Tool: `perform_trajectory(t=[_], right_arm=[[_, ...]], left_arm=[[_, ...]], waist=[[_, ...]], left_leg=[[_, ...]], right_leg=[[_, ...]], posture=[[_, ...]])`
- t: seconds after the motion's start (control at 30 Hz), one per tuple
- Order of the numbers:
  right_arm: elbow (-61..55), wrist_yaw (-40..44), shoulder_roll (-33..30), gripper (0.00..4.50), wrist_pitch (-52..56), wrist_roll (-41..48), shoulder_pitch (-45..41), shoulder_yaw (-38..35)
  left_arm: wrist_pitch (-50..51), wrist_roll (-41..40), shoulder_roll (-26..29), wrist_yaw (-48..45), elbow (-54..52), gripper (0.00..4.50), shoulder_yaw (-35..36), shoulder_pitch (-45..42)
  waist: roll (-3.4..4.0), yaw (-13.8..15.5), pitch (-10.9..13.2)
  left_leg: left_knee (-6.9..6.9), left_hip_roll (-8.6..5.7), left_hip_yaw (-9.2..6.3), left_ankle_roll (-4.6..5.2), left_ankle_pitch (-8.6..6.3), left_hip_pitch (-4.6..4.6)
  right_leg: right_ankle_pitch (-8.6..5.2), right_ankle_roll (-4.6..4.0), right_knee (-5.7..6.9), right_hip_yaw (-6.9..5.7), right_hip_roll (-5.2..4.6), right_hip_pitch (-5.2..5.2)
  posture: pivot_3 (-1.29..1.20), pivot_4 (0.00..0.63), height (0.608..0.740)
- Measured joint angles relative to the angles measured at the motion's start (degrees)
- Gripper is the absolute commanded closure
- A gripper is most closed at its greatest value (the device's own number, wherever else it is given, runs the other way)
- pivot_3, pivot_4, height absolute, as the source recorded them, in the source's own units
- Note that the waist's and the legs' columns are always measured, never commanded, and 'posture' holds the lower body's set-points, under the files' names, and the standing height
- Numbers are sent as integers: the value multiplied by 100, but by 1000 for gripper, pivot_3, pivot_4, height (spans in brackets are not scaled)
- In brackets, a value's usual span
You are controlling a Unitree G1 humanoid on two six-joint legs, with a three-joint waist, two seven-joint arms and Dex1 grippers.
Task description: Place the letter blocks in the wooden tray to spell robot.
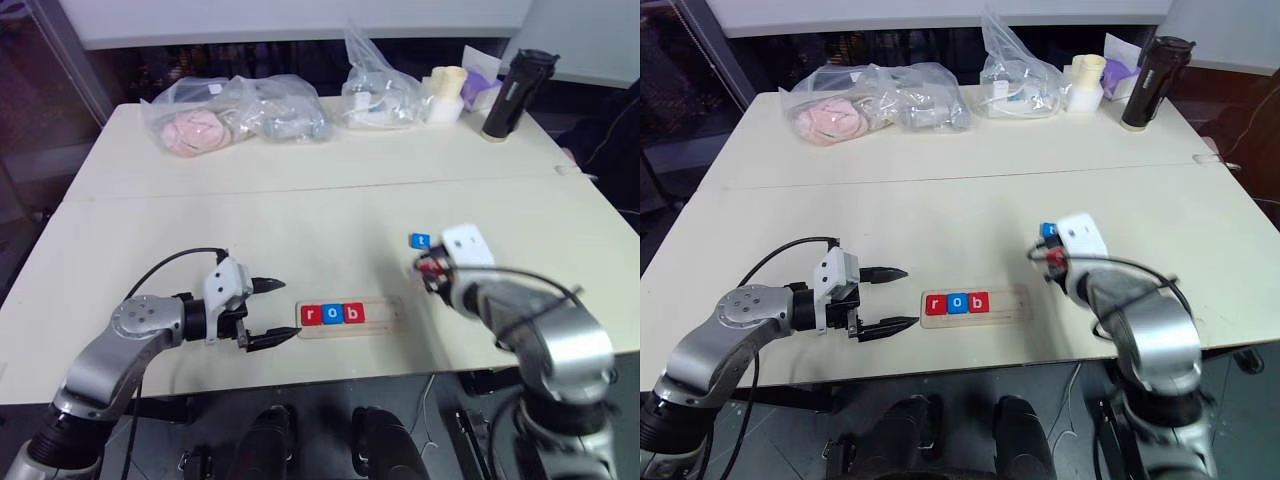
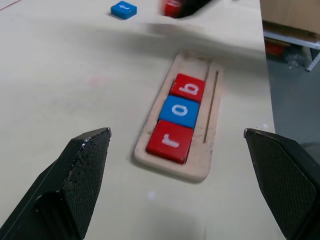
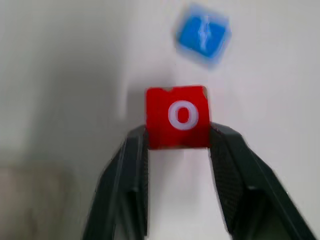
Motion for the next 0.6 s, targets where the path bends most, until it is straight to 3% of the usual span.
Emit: perform_trajectory(t=[0.2, 0.4, 0.43, 0.5, 0.6], right_arm=[[-448, -177, 45, 3383, 0, 142, 723, -194], [-484, -344, 57, 431, 0, 173, 734, -278], [-478, -281, -78, 58, 0, 220, 713, -274], [-469, 150, -748, 58, -35, 512, 642, -97], [-455, 1407, -2388, 58, -953, 960, 699, 362]], left_arm=[[-137, 60, -45, -154, 209, 0, -23, -235], [-109, 58, -55, -196, 223, 0, -99, -429], [-92, 57, -55, -194, 221, 0, -106, -439], [-44, 56, -55, -187, 218, 0, -121, -449], [32, 55, -62, -168, 206, 0, -161, -523]], waist=[[-3, -9, -1], [-3, -12, -1], [-3, -12, -1], [0, -5, 2], [-2, 12, 8]], left_leg=[[3, 10, 3, -17, -11, -1], [-4, 11, 3, -17, -11, -5], [-4, 11, 4, -17, -11, -7], [-2, 11, 5, -9, -8, -12], [3, 11, 5, -8, -11, -17]], right_leg=[[-4, 9, -13, -8, -10, 1], [8, -11, -21, -8, -10, -3], [8, -11, -21, -9, -10, -4], [8, -11, -22, -12, -11, -8], [-7, 13, -26, -19, -11, -6]], posture=[[0, 150, 738], [0, 150, 738], [0, 150, 738], [0, 150, 738], [0, 150, 738]])
